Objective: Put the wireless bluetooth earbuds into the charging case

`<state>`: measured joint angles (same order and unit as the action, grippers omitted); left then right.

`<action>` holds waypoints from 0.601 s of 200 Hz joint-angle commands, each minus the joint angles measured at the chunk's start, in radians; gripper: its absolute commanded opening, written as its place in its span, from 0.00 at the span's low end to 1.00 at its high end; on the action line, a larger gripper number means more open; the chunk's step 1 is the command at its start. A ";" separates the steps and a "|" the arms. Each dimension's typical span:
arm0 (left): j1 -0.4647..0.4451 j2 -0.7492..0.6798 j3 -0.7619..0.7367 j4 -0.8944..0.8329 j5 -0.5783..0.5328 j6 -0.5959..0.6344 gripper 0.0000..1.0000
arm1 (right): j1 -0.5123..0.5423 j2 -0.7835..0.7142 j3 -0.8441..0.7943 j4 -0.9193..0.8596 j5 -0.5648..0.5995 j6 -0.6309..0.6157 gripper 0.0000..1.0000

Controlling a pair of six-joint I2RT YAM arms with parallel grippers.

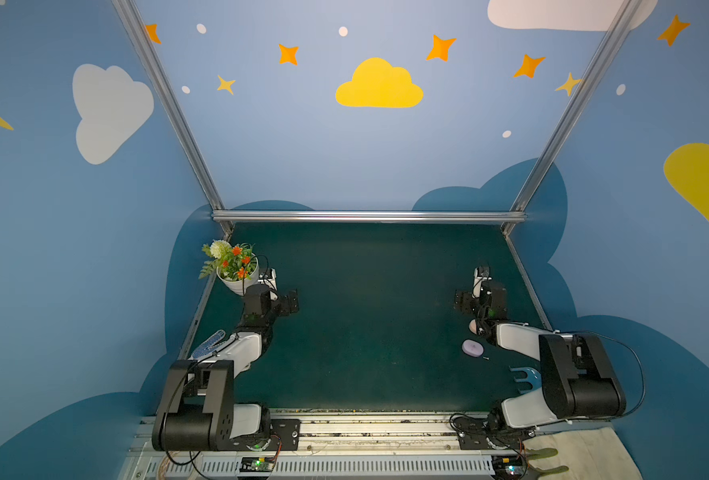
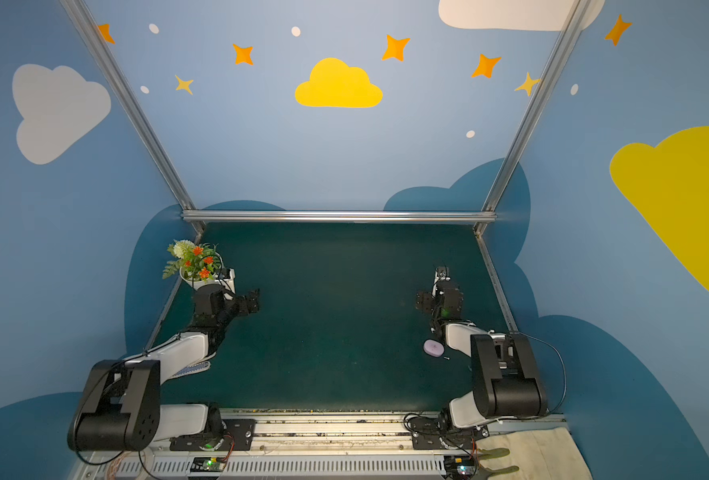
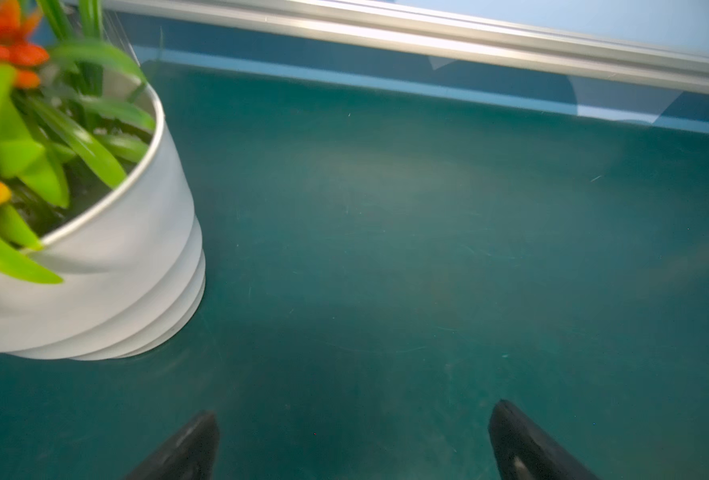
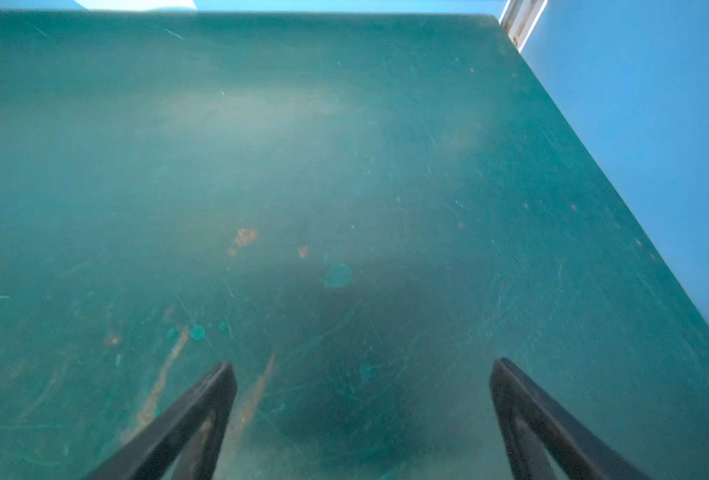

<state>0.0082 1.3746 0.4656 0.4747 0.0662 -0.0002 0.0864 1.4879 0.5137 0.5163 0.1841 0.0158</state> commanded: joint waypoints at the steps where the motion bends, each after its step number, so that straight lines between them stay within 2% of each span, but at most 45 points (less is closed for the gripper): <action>1: 0.005 0.045 0.006 0.091 -0.008 0.014 1.00 | -0.011 -0.012 -0.046 0.123 -0.053 -0.014 0.96; 22: 0.009 0.081 -0.015 0.157 -0.011 0.010 1.00 | -0.016 0.001 -0.093 0.230 -0.074 -0.017 0.96; 54: 0.013 0.119 -0.007 0.168 -0.029 -0.001 1.00 | -0.017 0.021 -0.112 0.283 -0.089 -0.024 0.96; 120: 0.013 0.125 -0.016 0.188 -0.019 0.000 1.00 | -0.015 0.019 -0.110 0.275 -0.089 -0.026 0.96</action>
<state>0.0177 1.4956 0.4599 0.6392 0.0547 0.0025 0.0734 1.4990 0.4061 0.7601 0.1036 -0.0017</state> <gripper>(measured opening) 0.997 0.959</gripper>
